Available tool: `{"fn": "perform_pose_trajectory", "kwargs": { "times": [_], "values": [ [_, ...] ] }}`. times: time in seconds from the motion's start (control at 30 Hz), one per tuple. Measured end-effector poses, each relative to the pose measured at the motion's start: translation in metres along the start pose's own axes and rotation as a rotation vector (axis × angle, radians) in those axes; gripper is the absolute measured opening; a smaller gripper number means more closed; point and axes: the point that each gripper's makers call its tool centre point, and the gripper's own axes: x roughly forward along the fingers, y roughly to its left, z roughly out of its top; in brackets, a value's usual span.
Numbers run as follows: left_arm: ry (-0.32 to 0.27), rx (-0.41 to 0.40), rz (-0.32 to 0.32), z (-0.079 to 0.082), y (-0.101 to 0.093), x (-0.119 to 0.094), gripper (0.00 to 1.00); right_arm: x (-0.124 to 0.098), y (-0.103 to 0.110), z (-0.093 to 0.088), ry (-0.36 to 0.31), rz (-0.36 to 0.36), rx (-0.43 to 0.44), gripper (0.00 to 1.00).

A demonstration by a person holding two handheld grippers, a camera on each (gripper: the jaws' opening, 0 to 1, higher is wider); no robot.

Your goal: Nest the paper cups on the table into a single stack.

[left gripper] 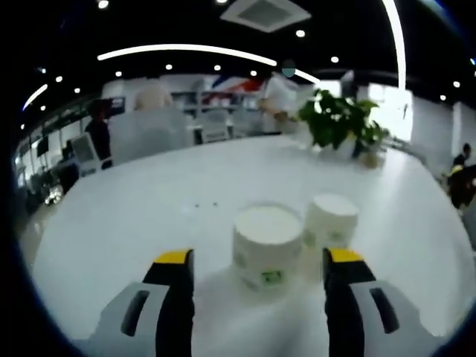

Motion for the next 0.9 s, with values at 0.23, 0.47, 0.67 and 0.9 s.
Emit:
{"fn": "perform_pose_trajectory", "kwargs": {
  "times": [0.23,0.47,0.67,0.9],
  "values": [
    [0.02,0.016,-0.025,0.002,-0.002,0.013,0.54,-0.001,-0.004,0.001,0.002,-0.005,0.001,1.0],
    [0.034,0.012,-0.038,0.002,-0.004,0.017,0.39,-0.003,-0.003,-0.004,0.014,-0.008,0.004,1.0],
    [0.04,0.009,-0.046,0.002,-0.003,0.017,0.38,-0.004,-0.004,-0.001,0.009,-0.01,0.002,1.0],
    [0.059,0.032,-0.037,0.001,0.0,0.014,0.38,-0.004,-0.006,0.0,0.01,-0.01,-0.005,0.99]
  ]
}}
